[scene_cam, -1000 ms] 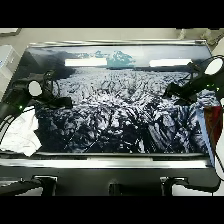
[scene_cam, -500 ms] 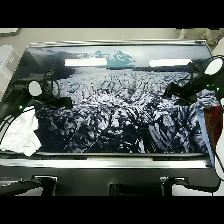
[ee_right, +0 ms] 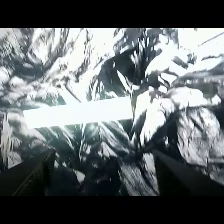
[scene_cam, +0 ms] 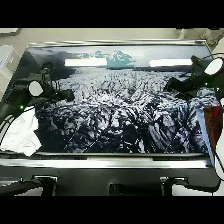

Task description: Fold the clothes and pants, and hang the long-sleeved shirts on hangers.

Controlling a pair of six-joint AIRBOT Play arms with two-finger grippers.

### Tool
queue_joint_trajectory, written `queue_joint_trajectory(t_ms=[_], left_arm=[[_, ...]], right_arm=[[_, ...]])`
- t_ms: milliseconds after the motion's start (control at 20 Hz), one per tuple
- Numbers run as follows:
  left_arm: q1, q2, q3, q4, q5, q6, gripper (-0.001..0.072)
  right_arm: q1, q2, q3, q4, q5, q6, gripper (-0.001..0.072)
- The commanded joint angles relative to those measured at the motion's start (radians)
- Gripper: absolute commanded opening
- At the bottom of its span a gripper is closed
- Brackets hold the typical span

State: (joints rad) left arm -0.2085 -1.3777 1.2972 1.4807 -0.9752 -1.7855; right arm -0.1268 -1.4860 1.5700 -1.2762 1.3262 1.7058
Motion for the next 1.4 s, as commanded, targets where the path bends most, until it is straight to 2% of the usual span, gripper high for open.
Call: queue_joint_trajectory(t_ms=[0, 100, 150, 250, 300, 350, 400, 500, 700, 950, 1200, 1350], left_arm=[[0.018, 0.001, 0.039, 0.039, 0.040, -0.008, 0.0712], [0.104, 0.000, 0.162, 0.171, -0.098, -0.068, 0.0713], [0.181, 0.000, 0.235, 0.227, -0.212, -0.102, 0.0713], [0.377, 0.001, 0.332, 0.237, -0.447, -0.113, 0.0713], [0.485, 0.003, 0.338, 0.236, -0.554, -0.169, 0.0715], [0.586, 0.003, 0.323, 0.235, -0.639, -0.230, 0.0715], [0.677, 0.009, 0.286, 0.216, -0.679, -0.227, 0.0715], [0.814, 0.050, 0.153, 0.194, -0.630, -0.156, 0.0715], [0.967, 0.123, -0.123, 0.130, -0.398, -0.064, 0.0715], [1.154, 0.119, -0.302, -0.066, -0.187, 0.149, 0.0715], [1.217, 0.071, -0.347, -0.074, -0.132, 0.220, 0.0713], [1.205, 0.021, -0.388, -0.164, -0.129, 0.269, 0.0710]], right_arm=[[-0.001, 0.000, 0.000, -0.014, -0.111, -0.001, 0.0686], [-0.001, 0.000, 0.000, -0.044, -0.099, -0.029, 0.0686], [0.000, 0.000, 0.000, -0.061, -0.075, -0.047, 0.0686], [0.000, -0.003, -0.001, -0.076, -0.025, -0.048, 0.0686], [0.000, -0.005, -0.001, -0.076, -0.002, -0.052, 0.0685], [0.000, -0.006, -0.001, -0.074, 0.023, -0.054, 0.0685], [0.000, -0.007, -0.001, -0.072, 0.046, -0.054, 0.0684], [0.000, -0.009, -0.002, -0.062, 0.087, -0.054, 0.0677], [0.000, -0.009, -0.002, -0.026, 0.147, -0.053, 0.0677], [0.000, -0.009, -0.002, 0.027, 0.217, -0.037, 0.0677], [0.000, -0.009, -0.002, 0.044, 0.221, 0.010, 0.0677], [0.000, -0.009, -0.002, 0.045, 0.245, 0.035, 0.0678]])
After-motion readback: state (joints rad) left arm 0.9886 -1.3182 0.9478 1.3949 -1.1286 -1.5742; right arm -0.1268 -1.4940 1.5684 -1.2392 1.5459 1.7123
